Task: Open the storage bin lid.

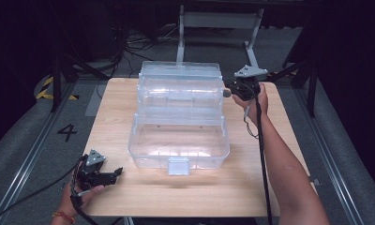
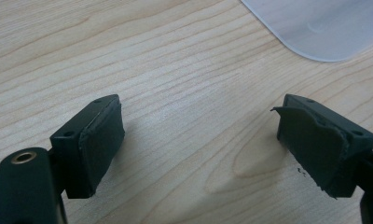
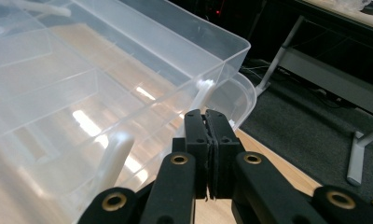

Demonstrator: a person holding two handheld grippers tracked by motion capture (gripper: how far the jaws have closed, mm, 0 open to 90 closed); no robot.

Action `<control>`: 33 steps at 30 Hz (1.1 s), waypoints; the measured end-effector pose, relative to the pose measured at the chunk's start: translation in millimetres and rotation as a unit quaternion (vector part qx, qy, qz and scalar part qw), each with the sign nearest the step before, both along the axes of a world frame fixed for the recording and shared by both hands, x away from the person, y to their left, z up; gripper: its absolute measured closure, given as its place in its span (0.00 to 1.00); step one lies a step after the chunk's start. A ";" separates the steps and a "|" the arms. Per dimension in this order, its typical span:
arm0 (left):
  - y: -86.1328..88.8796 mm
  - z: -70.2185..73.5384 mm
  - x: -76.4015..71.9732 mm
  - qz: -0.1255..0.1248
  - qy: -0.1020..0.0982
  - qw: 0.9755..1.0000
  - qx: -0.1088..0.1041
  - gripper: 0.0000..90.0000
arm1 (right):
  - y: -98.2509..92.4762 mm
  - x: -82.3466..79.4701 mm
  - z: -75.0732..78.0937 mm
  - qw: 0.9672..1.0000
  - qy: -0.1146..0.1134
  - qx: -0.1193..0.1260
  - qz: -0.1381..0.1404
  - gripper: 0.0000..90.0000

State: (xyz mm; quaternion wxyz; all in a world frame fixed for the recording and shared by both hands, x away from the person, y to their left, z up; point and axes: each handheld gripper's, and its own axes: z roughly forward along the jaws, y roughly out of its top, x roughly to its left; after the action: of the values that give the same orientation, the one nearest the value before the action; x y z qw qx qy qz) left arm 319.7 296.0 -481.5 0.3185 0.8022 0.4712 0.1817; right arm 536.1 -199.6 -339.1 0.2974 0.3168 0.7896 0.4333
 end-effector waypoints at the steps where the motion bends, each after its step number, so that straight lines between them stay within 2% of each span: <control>1: 0.1 0.0 0.0 -0.001 0.000 1.000 0.000 0.17 | -0.8 -2.1 -0.1 1.000 0.001 -0.002 0.001 0.99; 19: 0.1 0.0 0.0 -0.001 0.000 1.000 0.000 0.17 | -19.8 -31.9 -0.1 0.999 0.002 -0.025 0.021 0.95; 24: 0.0 0.0 0.0 0.000 0.000 1.000 0.000 0.17 | -22.7 -40.3 -2.6 0.999 0.005 -0.032 0.029 0.90; 29: 0.0 0.1 -0.1 0.000 0.000 1.000 0.000 0.17 | -28.1 -49.8 -5.3 0.999 0.008 -0.028 0.036 0.84; 33: 0.0 0.1 -0.2 0.000 0.000 1.000 0.000 0.17 | -33.1 -56.7 -8.3 0.999 0.019 -0.027 0.039 0.78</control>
State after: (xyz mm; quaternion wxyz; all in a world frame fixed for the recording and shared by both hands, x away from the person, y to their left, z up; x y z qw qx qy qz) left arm 319.5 296.0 -481.4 0.3182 0.8022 0.4713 0.1817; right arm 479.3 -232.7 -347.4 0.2736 0.2853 0.8186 0.4168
